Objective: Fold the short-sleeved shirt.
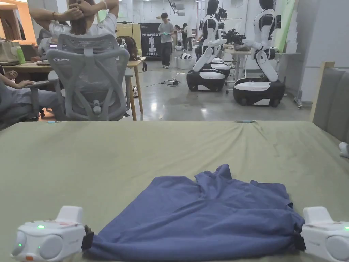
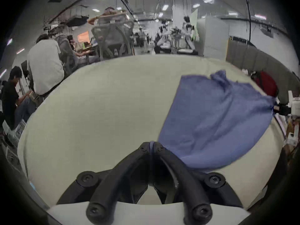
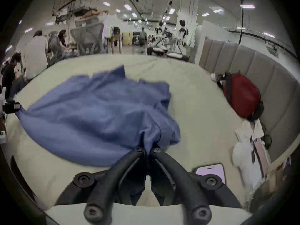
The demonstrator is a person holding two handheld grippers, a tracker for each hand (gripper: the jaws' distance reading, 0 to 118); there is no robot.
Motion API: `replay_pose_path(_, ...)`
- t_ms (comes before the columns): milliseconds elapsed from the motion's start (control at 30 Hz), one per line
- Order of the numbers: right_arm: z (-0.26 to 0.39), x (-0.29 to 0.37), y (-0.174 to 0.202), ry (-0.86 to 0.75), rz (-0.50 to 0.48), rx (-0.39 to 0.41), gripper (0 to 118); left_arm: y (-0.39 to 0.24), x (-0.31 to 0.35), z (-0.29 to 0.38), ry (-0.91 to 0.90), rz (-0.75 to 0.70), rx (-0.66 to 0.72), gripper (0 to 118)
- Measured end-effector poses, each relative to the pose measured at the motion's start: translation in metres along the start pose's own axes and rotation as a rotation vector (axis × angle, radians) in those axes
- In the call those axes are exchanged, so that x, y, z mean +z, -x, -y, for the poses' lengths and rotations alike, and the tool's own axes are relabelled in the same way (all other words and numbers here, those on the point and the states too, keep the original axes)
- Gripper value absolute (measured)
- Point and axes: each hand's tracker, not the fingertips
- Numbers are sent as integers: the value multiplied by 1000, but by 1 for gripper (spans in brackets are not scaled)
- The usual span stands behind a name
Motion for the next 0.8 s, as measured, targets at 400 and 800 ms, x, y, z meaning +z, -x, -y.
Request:
replay_pose_path(400,-11,35,-5,-151,-65,-92,112,16,24,-15,-147,-2,108,108)
replay_pose_path(800,-35,49,9,-217,-24,-70,0,12,34,-20,-145,-44,138,8)
